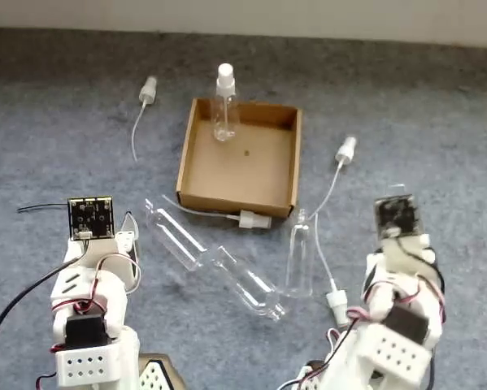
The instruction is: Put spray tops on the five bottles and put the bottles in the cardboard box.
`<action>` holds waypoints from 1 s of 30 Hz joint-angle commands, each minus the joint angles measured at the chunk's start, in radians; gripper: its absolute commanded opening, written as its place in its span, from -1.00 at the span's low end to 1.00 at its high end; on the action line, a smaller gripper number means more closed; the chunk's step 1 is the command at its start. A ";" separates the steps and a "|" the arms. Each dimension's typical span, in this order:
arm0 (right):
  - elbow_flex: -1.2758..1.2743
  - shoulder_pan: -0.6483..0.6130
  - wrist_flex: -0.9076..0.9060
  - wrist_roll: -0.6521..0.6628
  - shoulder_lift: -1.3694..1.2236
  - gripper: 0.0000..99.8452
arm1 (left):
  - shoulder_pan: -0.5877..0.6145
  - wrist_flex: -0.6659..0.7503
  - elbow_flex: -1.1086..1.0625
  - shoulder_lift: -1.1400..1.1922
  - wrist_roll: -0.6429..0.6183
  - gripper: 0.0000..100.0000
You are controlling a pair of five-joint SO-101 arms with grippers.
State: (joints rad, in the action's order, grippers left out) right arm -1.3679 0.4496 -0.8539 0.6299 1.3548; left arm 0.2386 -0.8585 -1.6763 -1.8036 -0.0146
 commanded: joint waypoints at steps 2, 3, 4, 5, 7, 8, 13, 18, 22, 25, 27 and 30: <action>0.418 0.018 -0.002 -0.158 -0.507 -0.83 | -0.015 -0.005 -0.019 0.001 0.000 -0.72; 0.506 0.021 -0.016 -0.186 -0.605 -0.83 | -0.015 -0.005 -0.019 0.001 0.000 -0.72; 0.585 0.022 -0.025 -0.204 -0.697 -0.83 | -0.015 -0.005 -0.019 0.002 0.000 -0.72; 0.661 0.022 -0.025 -0.212 -0.783 -0.83 | -0.015 -0.005 -0.019 0.002 0.000 -0.72; 0.792 0.022 -0.024 -0.215 -0.934 -0.83 | -0.015 -0.005 -0.019 0.002 0.000 -0.72; 0.835 0.022 -0.027 -0.215 -1.006 -0.83 | -0.015 -0.005 -0.019 0.002 0.000 -0.72; 0.908 0.030 -0.024 -0.210 -1.239 -0.83 | -0.015 -0.005 -0.019 0.004 0.000 -0.72; 0.905 0.044 -0.027 -0.129 -1.273 -0.60 | -0.015 -0.005 -0.019 0.004 0.000 -0.72; 0.903 0.038 -0.038 0.000 -1.244 -0.25 | -0.018 -0.005 -0.019 0.004 0.000 -0.72; 0.908 0.035 -0.107 0.072 -1.218 -0.19 | -0.019 -0.005 -0.019 0.004 0.000 -0.72; 0.908 0.035 -0.140 0.115 -1.196 -0.19 | -0.019 -0.005 -0.019 0.004 0.000 -0.72; 0.918 0.033 -0.171 0.255 -1.158 -0.19 | -0.019 -0.009 -0.019 0.004 0.000 -0.72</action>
State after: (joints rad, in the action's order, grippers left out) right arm -0.5148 0.4818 -0.9966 0.7572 0.1227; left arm 0.2386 -0.8585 -1.6763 -1.8036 -0.0146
